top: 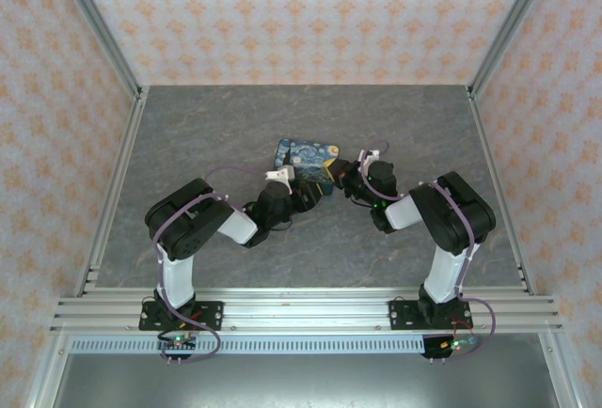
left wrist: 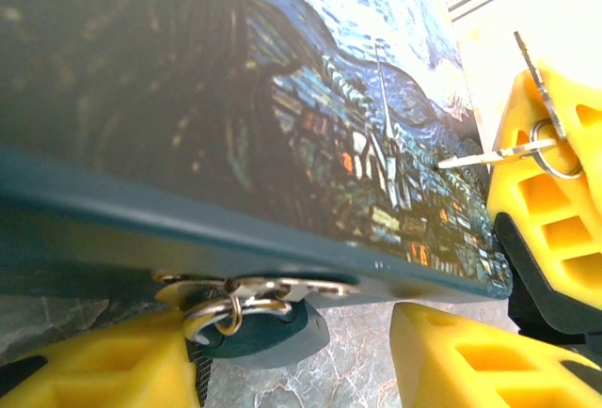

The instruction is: Unlock a padlock with a key

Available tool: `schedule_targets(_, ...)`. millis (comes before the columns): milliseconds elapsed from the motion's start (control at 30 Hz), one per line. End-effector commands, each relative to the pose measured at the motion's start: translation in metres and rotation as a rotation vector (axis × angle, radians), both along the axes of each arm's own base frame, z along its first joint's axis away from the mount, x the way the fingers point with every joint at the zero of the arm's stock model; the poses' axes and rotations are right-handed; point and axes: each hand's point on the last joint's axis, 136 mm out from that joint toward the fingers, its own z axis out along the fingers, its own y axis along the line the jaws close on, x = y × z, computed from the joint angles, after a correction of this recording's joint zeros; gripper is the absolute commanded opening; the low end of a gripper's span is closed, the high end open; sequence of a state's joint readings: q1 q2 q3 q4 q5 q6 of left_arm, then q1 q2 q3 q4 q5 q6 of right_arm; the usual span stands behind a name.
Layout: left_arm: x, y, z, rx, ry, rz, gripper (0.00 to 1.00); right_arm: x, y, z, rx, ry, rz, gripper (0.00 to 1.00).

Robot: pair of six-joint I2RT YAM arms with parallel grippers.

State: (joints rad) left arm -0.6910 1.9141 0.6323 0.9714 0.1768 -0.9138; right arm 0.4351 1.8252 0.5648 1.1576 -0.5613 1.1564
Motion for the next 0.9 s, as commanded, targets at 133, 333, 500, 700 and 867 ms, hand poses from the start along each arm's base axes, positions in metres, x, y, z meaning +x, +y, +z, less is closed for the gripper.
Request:
schedule_targets(133,0.003,0.003,0.034,-0.151,-0.059,0.049,0.52,-0.007,-0.001,-0.018,-0.014,0.05,0.018,0.0)
schedule_targets(333,0.003,0.004,0.039,-0.213,-0.06,0.076,0.51,-0.008,-0.001,-0.02,-0.018,0.053,0.019,0.0)
schedule_targets(500,-0.001,0.006,0.037,-0.23,-0.051,0.101,0.49,-0.009,-0.001,-0.021,-0.018,0.054,0.021,0.0)
schedule_targets(700,-0.002,0.01,0.019,-0.232,-0.015,0.148,0.48,-0.009,-0.001,-0.021,-0.015,0.058,0.021,0.0)
schedule_targets(867,-0.002,0.007,0.006,-0.213,0.008,0.155,0.47,-0.009,-0.001,-0.021,-0.014,0.059,0.02,0.0)
